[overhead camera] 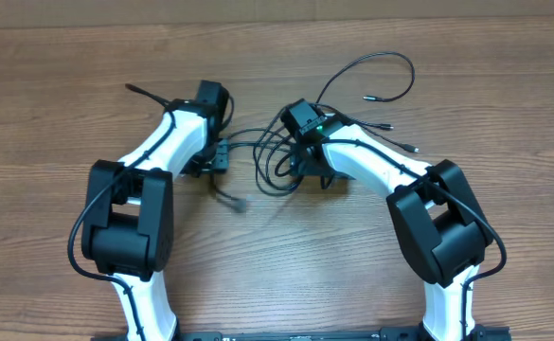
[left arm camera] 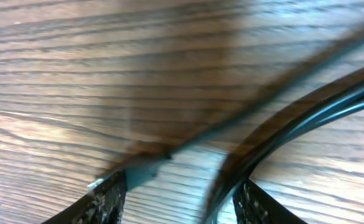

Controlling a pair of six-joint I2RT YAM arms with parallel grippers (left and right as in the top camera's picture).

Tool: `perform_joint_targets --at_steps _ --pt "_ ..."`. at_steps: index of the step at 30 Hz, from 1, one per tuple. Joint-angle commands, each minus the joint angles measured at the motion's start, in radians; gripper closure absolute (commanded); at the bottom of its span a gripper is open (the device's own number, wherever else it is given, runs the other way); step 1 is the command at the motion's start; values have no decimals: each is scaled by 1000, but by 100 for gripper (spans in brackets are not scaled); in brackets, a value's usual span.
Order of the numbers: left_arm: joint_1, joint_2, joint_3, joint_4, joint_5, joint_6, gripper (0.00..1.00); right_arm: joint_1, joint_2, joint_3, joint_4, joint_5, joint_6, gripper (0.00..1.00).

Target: Untangle cables

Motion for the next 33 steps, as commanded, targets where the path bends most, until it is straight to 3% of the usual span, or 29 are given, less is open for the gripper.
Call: perform_joint_targets --at_steps 1,20,23,25,27,33 --pt "23 70 -40 -5 -39 -10 44 -24 136 -86 -37 107 -13 0" --pt "22 70 -40 10 7 -7 40 -24 136 -86 -34 107 -13 0" --pt "22 70 -40 21 72 -7 39 -24 136 -86 -34 106 -13 0" --pt "22 70 -40 48 185 -7 35 -24 136 -86 -38 96 -14 15" --pt "22 70 -40 57 208 -7 34 -24 136 -86 -51 69 -21 23" --pt "22 70 -40 72 208 -7 32 -24 136 -86 -140 -151 -175 24"
